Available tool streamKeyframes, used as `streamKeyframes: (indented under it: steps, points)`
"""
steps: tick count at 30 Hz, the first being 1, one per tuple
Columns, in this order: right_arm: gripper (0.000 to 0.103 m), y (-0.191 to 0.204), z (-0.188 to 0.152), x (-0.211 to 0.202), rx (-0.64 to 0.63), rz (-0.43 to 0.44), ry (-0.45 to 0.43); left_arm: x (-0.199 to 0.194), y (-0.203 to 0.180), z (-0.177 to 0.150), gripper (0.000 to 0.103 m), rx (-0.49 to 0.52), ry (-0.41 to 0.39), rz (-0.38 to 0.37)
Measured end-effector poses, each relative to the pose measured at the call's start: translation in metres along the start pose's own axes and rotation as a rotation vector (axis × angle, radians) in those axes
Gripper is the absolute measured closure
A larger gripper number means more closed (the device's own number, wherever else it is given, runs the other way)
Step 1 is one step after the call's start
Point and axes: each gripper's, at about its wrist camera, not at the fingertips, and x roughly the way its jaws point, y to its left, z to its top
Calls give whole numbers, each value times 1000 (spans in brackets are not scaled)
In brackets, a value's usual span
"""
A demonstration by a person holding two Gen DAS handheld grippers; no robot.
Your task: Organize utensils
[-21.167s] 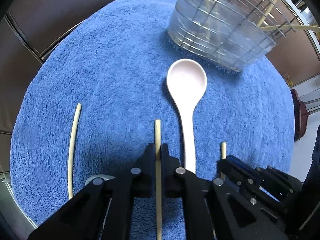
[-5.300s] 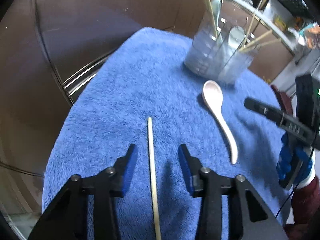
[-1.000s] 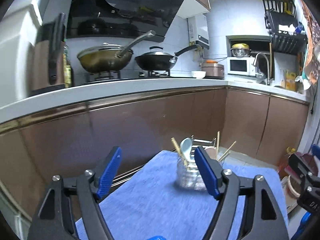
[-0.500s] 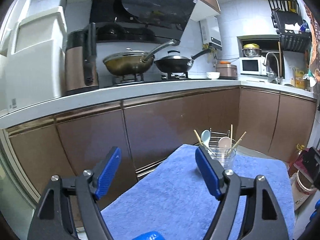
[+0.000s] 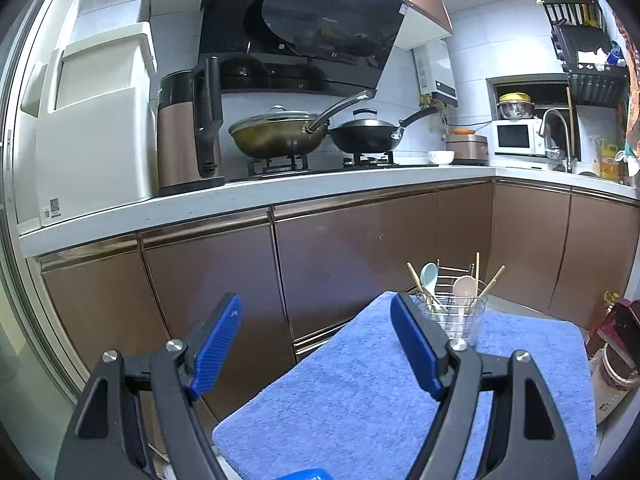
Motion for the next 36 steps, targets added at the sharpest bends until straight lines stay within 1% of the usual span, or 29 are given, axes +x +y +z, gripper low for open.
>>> streamKeyframes:
  steps: [10,16,36]
  points:
    - [0,-10,-2,2,4,-44,5,6,-1,-1,27,1,12,26]
    - [0,-12,-4,6,4,-51,17,12,-5,-1,27,6,20,22]
    - [0,-1,9,7,-27,-53,-8,15,-1,3,27,-22,4,-2]
